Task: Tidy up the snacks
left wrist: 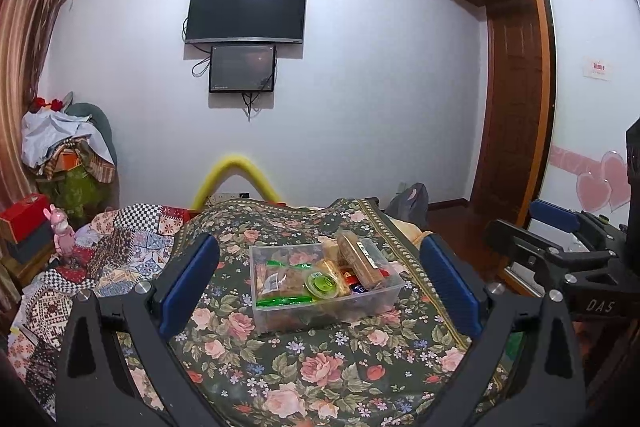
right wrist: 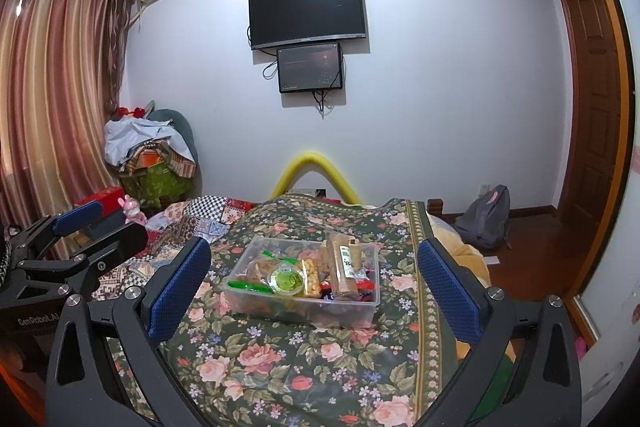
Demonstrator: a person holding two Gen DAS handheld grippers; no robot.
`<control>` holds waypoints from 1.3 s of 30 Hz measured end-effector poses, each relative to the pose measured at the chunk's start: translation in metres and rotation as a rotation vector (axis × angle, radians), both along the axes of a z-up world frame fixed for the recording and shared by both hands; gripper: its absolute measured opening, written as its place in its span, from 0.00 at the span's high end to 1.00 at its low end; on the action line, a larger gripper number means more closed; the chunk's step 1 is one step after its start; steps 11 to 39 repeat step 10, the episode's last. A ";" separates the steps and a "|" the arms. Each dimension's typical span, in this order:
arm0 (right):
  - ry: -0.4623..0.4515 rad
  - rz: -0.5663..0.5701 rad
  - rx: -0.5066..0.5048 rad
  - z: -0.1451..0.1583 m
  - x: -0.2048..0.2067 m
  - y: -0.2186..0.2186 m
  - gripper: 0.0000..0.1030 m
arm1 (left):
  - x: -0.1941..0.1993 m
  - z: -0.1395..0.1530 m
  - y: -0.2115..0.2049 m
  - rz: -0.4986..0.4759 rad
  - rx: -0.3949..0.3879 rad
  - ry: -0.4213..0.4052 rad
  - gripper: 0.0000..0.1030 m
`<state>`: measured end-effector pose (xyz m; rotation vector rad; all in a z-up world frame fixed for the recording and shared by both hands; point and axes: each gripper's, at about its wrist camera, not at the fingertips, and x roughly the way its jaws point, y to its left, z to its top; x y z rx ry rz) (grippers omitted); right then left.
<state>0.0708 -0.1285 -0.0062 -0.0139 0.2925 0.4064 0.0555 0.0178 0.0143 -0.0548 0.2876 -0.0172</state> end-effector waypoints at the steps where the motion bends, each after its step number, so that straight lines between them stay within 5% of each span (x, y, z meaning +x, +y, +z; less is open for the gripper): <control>1: 0.001 -0.001 0.000 -0.001 0.000 0.000 0.00 | 0.000 0.000 0.001 0.001 -0.005 0.003 0.01; 39: 0.010 -0.002 -0.007 -0.001 0.001 0.001 0.00 | 0.005 -0.006 0.001 -0.012 -0.012 0.031 0.01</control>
